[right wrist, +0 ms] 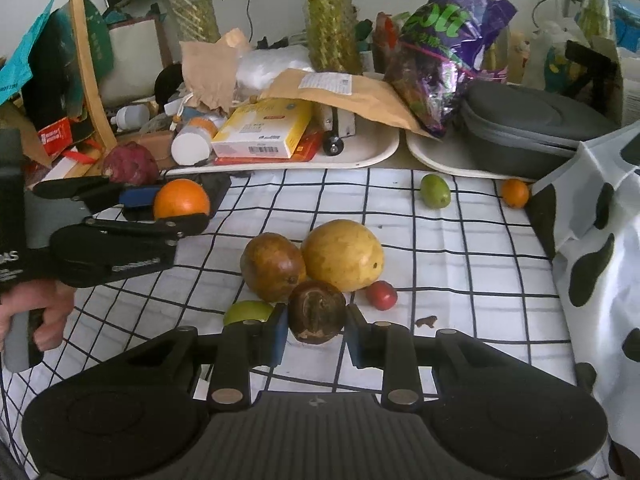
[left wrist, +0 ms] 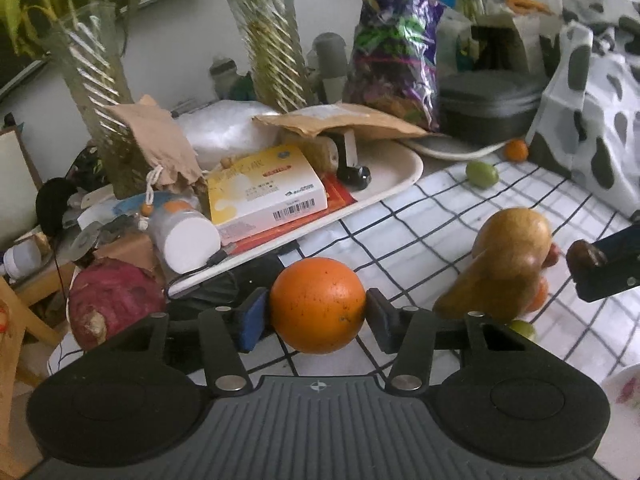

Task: Organize fruits
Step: 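Lower the passion fruit onto the plate with the right tool while the left tool releases the orange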

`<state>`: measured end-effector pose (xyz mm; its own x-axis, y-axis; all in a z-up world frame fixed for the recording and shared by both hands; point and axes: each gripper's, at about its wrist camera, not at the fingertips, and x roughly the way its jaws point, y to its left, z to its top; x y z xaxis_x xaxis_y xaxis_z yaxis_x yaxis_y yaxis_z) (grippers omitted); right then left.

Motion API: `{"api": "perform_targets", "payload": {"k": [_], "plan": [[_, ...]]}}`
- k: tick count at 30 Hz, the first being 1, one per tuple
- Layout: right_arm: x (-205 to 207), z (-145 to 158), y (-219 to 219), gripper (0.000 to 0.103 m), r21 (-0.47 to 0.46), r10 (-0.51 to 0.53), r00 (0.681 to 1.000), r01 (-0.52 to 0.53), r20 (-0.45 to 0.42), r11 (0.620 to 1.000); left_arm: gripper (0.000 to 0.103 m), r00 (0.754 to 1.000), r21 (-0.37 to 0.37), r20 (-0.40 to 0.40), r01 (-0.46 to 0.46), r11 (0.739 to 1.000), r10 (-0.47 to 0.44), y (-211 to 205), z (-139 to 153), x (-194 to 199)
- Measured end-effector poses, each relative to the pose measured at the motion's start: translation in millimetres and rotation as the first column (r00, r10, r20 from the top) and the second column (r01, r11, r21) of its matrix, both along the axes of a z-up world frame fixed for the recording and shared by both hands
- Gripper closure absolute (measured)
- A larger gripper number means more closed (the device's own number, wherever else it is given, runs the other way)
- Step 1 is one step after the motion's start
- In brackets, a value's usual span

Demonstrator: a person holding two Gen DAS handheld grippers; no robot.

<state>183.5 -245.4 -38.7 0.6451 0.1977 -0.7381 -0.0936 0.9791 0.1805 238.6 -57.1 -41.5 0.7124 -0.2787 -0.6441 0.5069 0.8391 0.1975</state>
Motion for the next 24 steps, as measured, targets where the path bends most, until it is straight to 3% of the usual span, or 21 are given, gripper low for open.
{"api": "perform_targets", "payload": {"k": [12,24], "plan": [[-34,14,0,0.072,0.015,-0.005,0.999,0.004,0.05,1.0,0.052,0.999,-0.064,0.009,0.031,0.997,-0.031,14,34,-53],[-77,18,4,0.072,0.087,-0.004,0.999,0.001,0.032,0.996,0.052,0.995,-0.1,-0.042,0.083,0.991,-0.088,17,42,-110]]}}
